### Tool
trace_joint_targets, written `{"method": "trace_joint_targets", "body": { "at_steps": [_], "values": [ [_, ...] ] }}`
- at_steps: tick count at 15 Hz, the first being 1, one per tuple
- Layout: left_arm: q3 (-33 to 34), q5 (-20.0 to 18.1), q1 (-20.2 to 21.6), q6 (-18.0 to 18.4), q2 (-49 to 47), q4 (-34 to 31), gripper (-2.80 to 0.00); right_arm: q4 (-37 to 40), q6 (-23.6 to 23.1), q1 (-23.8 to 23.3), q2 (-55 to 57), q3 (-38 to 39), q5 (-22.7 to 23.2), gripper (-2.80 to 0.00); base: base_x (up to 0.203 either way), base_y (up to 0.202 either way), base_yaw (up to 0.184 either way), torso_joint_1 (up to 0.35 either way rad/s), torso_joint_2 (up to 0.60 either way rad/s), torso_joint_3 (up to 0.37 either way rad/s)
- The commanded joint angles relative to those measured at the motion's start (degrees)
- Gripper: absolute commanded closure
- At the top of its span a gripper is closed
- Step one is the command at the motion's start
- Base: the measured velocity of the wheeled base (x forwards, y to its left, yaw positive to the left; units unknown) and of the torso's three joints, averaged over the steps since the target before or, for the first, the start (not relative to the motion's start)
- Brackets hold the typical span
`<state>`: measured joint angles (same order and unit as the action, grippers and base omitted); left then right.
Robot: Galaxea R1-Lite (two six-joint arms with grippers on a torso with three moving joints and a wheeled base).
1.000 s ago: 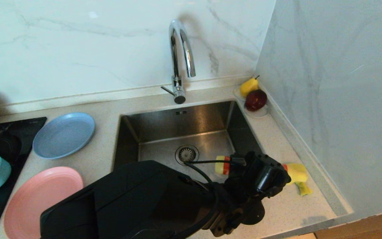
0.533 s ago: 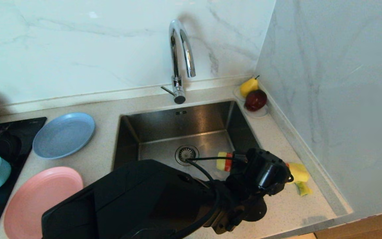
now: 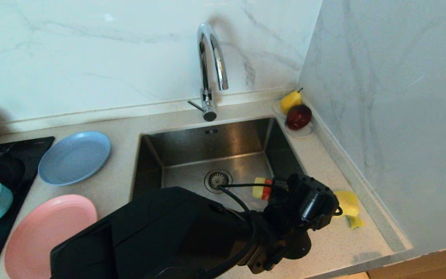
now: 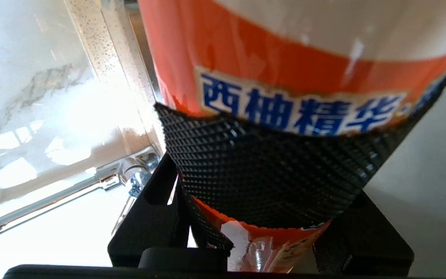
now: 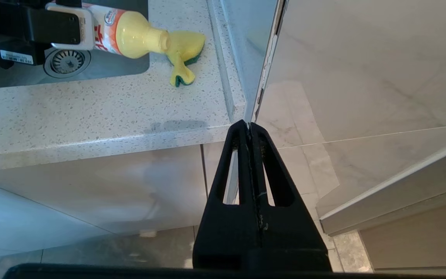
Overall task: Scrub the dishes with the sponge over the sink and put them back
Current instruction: Squeeze it onto the sponge
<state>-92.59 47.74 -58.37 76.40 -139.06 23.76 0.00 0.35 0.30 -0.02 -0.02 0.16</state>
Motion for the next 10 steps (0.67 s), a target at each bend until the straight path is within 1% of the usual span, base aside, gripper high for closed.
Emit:
{"method": "trace_joint_targets", "body": {
  "at_steps": [1, 3, 5, 6, 8, 9, 10],
  "values": [
    [-0.24, 1.46, 0.01, 0.42, -0.8, 0.15, 0.0, 0.0, 0.0, 0.05, 0.02, 0.02, 0.02, 0.0, 0.0, 0.0, 0.0, 0.0, 0.0, 0.0],
    [-1.21, 3.2, 0.01, 0.55, -1.66, 0.13, 0.0, 0.0, 0.0, 0.05, 0.02, 0.02, 0.02, 0.0, 0.0, 0.0, 0.0, 0.0, 0.0, 0.0],
    [-3.66, 3.54, 0.09, 0.59, -3.05, 0.15, 0.0, 0.0, 0.0, 0.05, 0.02, 0.02, 0.02, 0.0, 0.0, 0.0, 0.0, 0.0, 0.0, 0.0],
    [-5.65, 3.85, 0.09, 0.57, -4.09, 0.19, 0.0, 0.0, 0.0, 0.05, 0.02, 0.02, 0.02, 0.0, 0.0, 0.0, 0.0, 0.0, 0.0, 0.0],
    [-10.4, 5.91, 0.1, 0.62, -6.76, 1.24, 0.0, 0.0, 0.0, 0.05, 0.02, 0.0, 0.02, 0.0, 0.0, 0.0, 0.0, 0.0, 0.0, 0.0],
    [-12.58, 7.0, 0.1, 1.01, -8.14, 2.37, 0.0, 0.0, 0.0, 0.05, 0.02, 0.02, 0.02, 0.0, 0.0, 0.0, 0.0, 0.0, 0.0, 0.0],
    [-13.54, 7.63, 0.05, 2.5, -8.74, 2.98, 0.0, 0.0, 0.0, 0.05, 0.02, -0.06, 0.02, 0.0, 0.0, 0.0, 0.0, 0.0, 0.0, 0.0]
  ]
}}
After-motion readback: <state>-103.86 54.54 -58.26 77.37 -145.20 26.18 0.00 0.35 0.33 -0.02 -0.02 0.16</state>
